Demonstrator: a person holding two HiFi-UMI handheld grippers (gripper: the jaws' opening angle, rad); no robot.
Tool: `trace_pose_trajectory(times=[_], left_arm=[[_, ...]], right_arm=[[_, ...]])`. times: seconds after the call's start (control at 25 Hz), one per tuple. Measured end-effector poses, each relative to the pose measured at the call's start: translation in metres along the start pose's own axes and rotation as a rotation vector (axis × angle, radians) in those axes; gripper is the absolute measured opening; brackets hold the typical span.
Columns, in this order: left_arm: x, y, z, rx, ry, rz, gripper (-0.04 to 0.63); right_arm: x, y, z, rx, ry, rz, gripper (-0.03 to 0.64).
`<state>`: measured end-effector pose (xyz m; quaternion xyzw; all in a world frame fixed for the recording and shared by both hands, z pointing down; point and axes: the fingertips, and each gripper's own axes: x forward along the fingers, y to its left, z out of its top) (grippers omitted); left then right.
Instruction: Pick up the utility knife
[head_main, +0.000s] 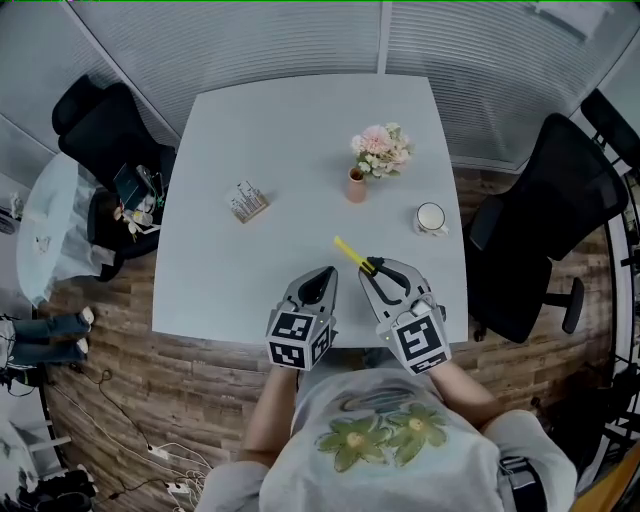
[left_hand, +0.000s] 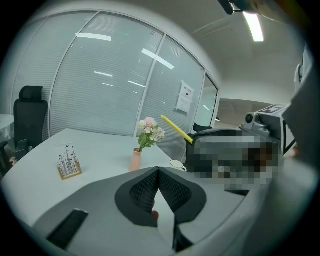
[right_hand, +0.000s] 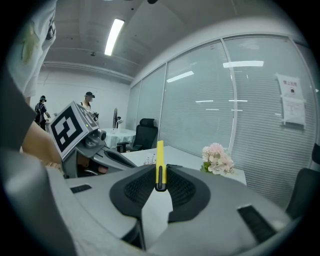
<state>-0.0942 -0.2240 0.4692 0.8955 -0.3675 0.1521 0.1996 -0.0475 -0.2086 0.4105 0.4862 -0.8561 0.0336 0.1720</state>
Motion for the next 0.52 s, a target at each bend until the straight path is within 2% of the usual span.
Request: trace_pose_trajectory(times=[0.32, 0.52], left_arm=[[0.001, 0.005, 0.013, 0.028, -0.009, -0.065, 0.002], [-0.001, 0.000, 0.015, 0.124, -0.001, -0.072, 0.002]], right_arm=[[0.006, -0.003, 0.008, 0.015, -0.001, -0.072, 0.065], [0.004, 0.001, 0.008, 0.031, 0.004, -0.093, 0.066]])
